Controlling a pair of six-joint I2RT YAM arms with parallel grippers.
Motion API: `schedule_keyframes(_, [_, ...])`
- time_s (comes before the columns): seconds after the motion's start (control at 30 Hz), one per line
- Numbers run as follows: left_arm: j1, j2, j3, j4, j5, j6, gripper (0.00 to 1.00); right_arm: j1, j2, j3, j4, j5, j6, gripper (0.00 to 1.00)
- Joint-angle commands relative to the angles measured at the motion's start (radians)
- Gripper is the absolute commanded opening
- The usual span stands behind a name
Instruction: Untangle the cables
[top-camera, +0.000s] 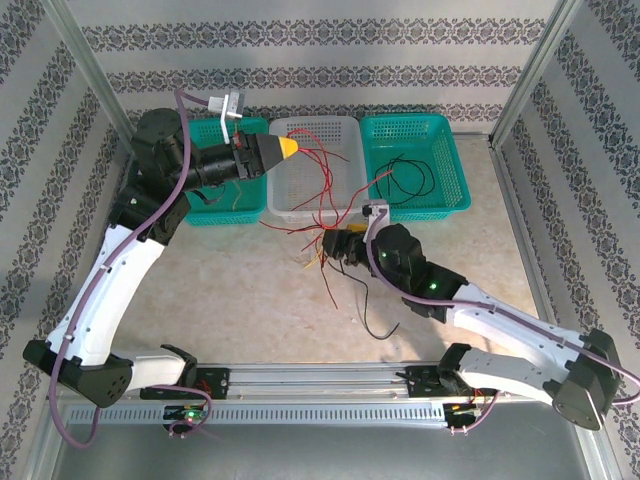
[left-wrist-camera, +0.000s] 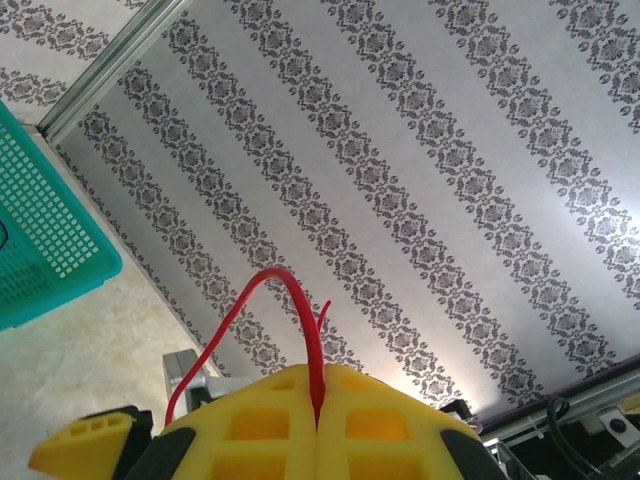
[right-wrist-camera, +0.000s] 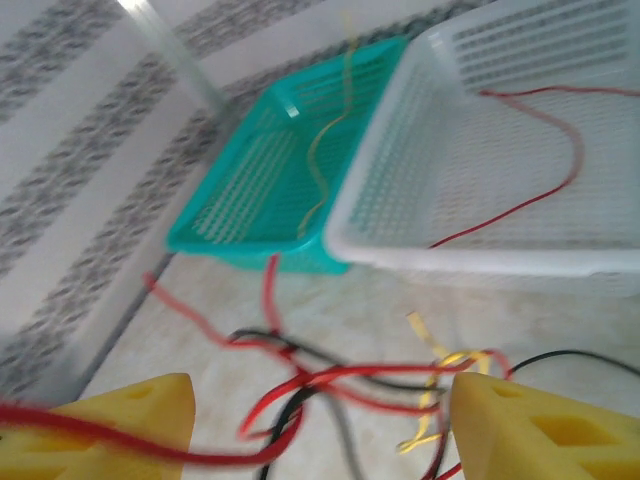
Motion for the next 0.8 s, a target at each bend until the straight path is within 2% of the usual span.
schedule_keyframes(0.0, [0.012,0.003,0.050,0.088,0.020,-0.041,0.00,-0.026,0.057,0.053,0.041,0.122,-0.022,0.63])
schedule_keyframes(0.07, [0.012,0.005,0.060,0.099,0.020,-0.053,0.00,-0.038,0.102,0.065,0.044,0.116,-0.013,0.59])
schedule_keyframes(0.17, [0.011,0.014,0.096,0.099,0.018,-0.066,0.00,-0.058,0.159,0.047,0.042,0.084,0.028,0.47])
schedule_keyframes(0.5, [0.021,0.058,0.296,-0.019,-0.046,-0.045,0.00,-0.072,0.206,-0.167,0.088,-0.013,0.221,0.36])
schedule_keyframes(0.57, [0.026,0.058,0.298,-0.020,-0.054,-0.055,0.00,-0.071,0.200,-0.194,0.096,-0.041,0.226,0.24])
schedule_keyframes(0.6, [0.030,0.058,0.295,-0.020,-0.055,-0.057,0.00,-0.073,0.196,-0.202,0.097,-0.057,0.224,0.24])
schedule_keyframes(0.67, [0.034,0.057,0.288,-0.023,-0.058,-0.057,0.00,-0.077,0.174,-0.215,0.110,-0.109,0.206,0.31])
schedule_keyframes(0.77, [0.037,0.056,0.279,-0.031,-0.063,-0.059,0.00,-0.075,0.084,-0.229,0.071,-0.125,0.180,0.37])
